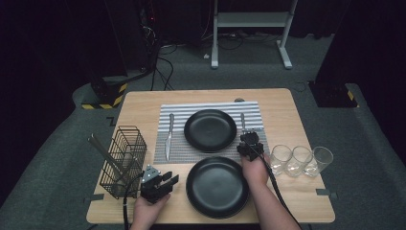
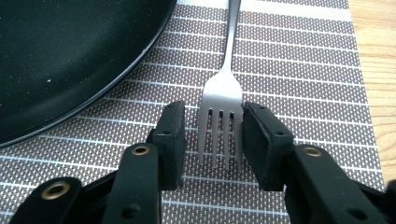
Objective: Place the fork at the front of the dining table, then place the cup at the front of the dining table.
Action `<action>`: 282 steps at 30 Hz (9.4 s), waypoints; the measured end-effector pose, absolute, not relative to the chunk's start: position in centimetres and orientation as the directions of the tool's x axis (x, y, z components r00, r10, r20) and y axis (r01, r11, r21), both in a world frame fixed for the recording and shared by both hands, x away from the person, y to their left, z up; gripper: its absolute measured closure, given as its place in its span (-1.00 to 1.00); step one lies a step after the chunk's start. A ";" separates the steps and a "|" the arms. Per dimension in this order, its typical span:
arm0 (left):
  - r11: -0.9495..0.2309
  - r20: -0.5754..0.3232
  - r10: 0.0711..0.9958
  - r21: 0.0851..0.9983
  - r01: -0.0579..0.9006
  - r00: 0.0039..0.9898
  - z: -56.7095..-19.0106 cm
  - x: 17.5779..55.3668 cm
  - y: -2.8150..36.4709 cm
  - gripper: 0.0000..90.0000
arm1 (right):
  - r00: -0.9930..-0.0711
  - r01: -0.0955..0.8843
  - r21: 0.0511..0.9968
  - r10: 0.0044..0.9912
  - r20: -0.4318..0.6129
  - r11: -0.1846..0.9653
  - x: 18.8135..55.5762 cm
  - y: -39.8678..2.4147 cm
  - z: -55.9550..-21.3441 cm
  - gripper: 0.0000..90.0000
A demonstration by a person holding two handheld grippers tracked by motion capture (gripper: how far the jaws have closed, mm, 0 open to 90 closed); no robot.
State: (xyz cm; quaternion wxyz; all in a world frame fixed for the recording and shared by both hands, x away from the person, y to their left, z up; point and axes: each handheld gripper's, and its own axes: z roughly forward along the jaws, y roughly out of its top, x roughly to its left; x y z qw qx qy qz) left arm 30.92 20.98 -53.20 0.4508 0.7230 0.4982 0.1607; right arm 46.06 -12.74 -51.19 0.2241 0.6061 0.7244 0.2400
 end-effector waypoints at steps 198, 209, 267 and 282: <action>-0.251 0.014 0.927 0.762 0.596 0.374 -53.3 30.9 18.7 -0.22 | -0.414 0.436 0.893 0.906 0.084 0.116 35.3 -23.7 -44.6 -0.04; -0.252 0.013 0.927 0.762 0.596 0.375 -53.3 30.8 18.7 -0.22 | -0.389 0.433 0.895 0.918 0.079 0.106 35.3 -24.5 -45.5 0.25; -0.258 0.015 0.923 0.762 0.594 0.383 -53.3 30.8 18.6 -0.23 | -0.493 0.369 0.905 0.870 -0.002 0.210 33.8 -20.8 -46.9 0.75; -0.259 0.015 0.923 0.762 0.593 0.384 -53.3 30.8 18.6 -0.24 | -0.535 0.347 0.911 0.845 -0.002 0.222 33.3 -19.4 -46.8 0.83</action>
